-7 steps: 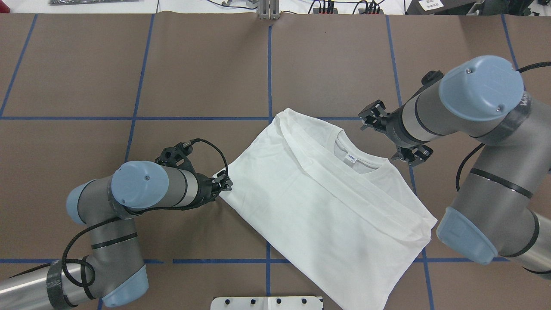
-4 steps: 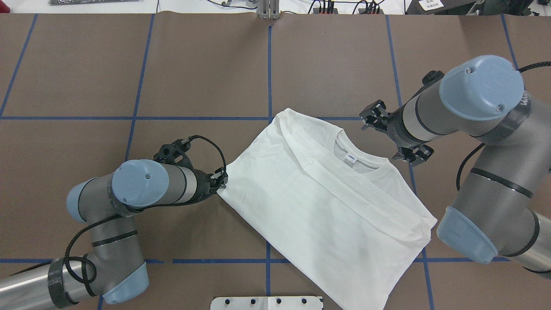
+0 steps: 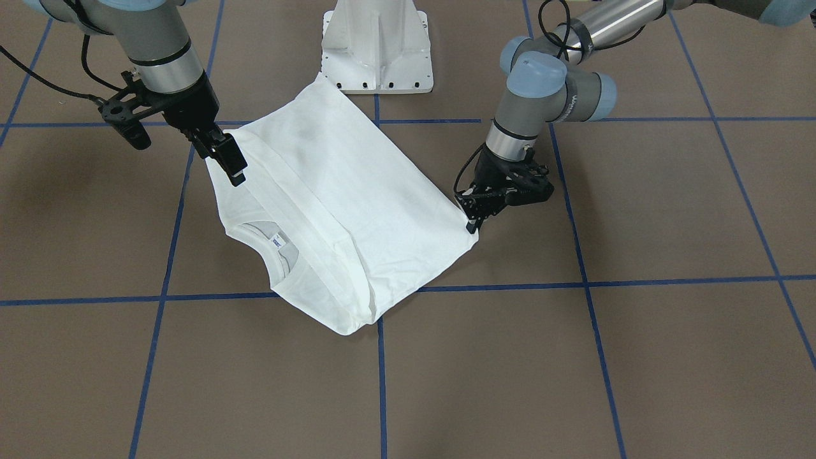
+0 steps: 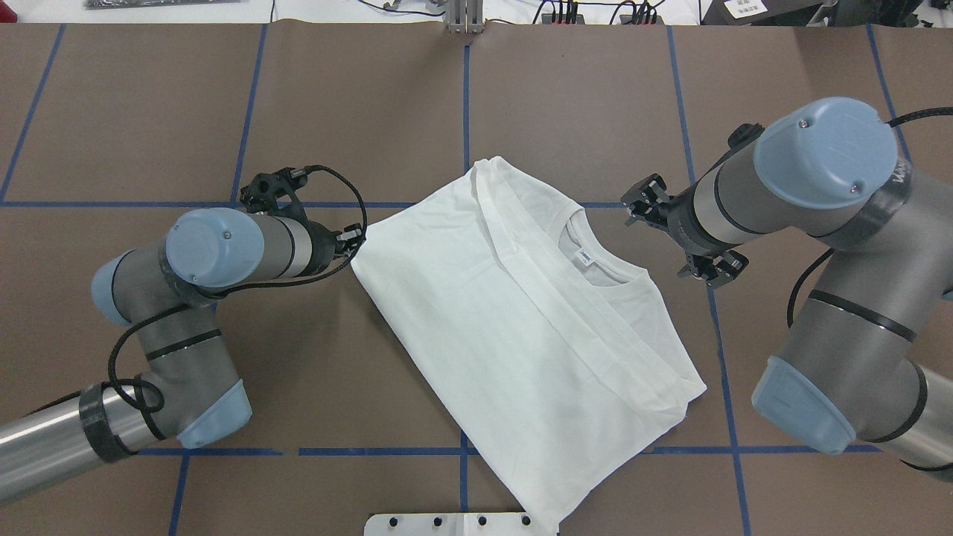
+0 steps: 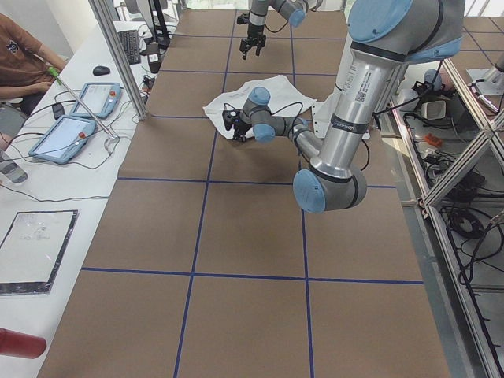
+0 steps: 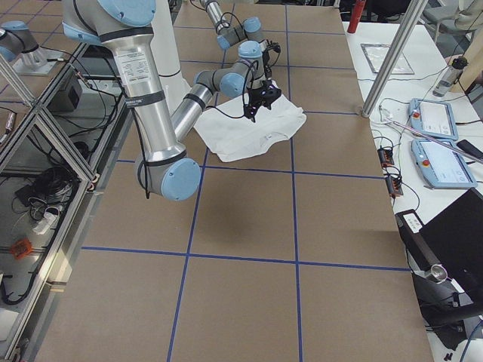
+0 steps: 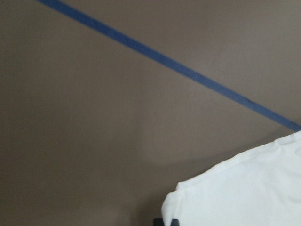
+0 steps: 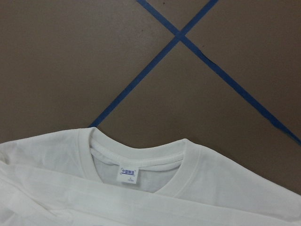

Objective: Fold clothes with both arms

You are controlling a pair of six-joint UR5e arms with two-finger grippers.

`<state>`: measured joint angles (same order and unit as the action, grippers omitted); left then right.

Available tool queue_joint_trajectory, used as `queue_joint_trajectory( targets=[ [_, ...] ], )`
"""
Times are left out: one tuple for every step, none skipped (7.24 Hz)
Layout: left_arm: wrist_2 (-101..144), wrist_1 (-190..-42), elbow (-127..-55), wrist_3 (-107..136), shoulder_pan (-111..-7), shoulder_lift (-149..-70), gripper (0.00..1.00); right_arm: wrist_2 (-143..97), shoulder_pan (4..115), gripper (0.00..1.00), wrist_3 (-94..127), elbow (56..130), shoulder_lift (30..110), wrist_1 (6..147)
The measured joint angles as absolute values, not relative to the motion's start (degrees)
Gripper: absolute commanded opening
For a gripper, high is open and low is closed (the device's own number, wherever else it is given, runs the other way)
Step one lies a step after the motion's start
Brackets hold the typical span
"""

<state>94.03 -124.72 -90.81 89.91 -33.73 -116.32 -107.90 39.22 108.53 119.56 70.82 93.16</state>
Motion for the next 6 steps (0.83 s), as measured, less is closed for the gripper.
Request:
queue_joint_trajectory(
  targets=[
    [94.0,-130.1,-83.5,88.7,-37.4,-120.1,0.00,-107.6,39.2,1.00,108.5,119.5,70.8,93.1],
    [93.9,-135.4,-73.9,88.1,-40.6,-126.0,0.00,-107.3,39.1,1.00,108.6,119.5,70.5,93.0],
    [93.6,-138.7,-64.7,86.6,-43.2,-132.4,0.00,-107.2,39.0,1.00,108.6,119.3,70.2,92.9],
    [93.5,-140.8,-57.4,84.3,-44.9,-137.3,0.00,-107.1,38.9,1.00,108.6,119.2,70.0,92.8],
    [93.4,-143.3,-51.1,82.8,-45.9,-141.1,0.55,-107.1,38.8,1.00,108.6,118.9,69.7,92.8],
    [93.5,-144.8,-48.2,82.0,-46.5,-142.6,0.72,-107.1,38.5,1.00,108.6,118.4,69.0,92.8]
  ],
)
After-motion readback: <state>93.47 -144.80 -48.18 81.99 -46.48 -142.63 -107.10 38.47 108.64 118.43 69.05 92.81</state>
